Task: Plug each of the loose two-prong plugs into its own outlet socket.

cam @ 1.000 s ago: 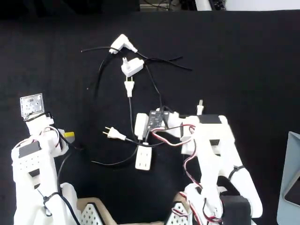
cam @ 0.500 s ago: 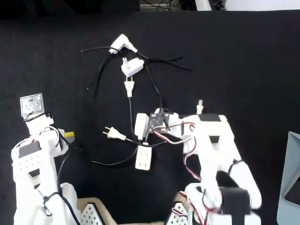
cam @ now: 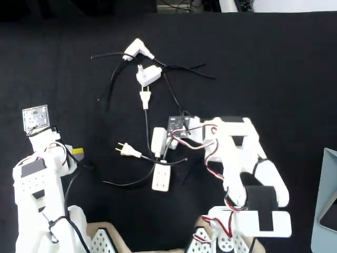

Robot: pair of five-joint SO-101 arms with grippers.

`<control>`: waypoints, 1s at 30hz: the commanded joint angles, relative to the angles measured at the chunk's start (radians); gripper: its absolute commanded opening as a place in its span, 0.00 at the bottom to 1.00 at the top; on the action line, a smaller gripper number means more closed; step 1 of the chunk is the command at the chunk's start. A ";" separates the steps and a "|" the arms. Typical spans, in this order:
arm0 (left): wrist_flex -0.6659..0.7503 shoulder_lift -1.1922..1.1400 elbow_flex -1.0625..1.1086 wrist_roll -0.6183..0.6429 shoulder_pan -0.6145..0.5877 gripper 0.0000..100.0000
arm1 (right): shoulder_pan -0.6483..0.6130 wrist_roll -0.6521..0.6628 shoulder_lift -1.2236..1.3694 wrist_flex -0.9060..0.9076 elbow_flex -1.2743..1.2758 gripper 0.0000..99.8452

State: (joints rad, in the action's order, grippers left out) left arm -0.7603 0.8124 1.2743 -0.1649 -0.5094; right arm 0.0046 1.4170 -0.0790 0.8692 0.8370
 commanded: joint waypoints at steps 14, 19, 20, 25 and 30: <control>0.018 0.017 -0.007 0.002 -0.007 0.31 | 0.003 -0.657 -0.163 0.327 -0.432 0.01; 0.018 0.017 -0.007 0.002 -0.005 0.31 | -0.003 -0.865 -0.085 0.209 -0.437 0.01; 0.018 0.017 -0.007 0.002 -0.007 0.31 | -0.005 -0.884 -0.054 0.192 -0.440 0.01; 0.018 0.017 -0.007 0.002 -0.012 0.32 | -0.044 -0.901 0.105 0.160 -0.498 0.03; 0.018 0.017 -0.007 0.002 -0.010 0.32 | -0.051 -0.962 0.148 0.262 -0.621 0.19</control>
State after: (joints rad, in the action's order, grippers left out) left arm -0.7603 0.8124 1.2743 -0.1649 -0.5094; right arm -0.0307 0.4872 0.0744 1.0717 0.3261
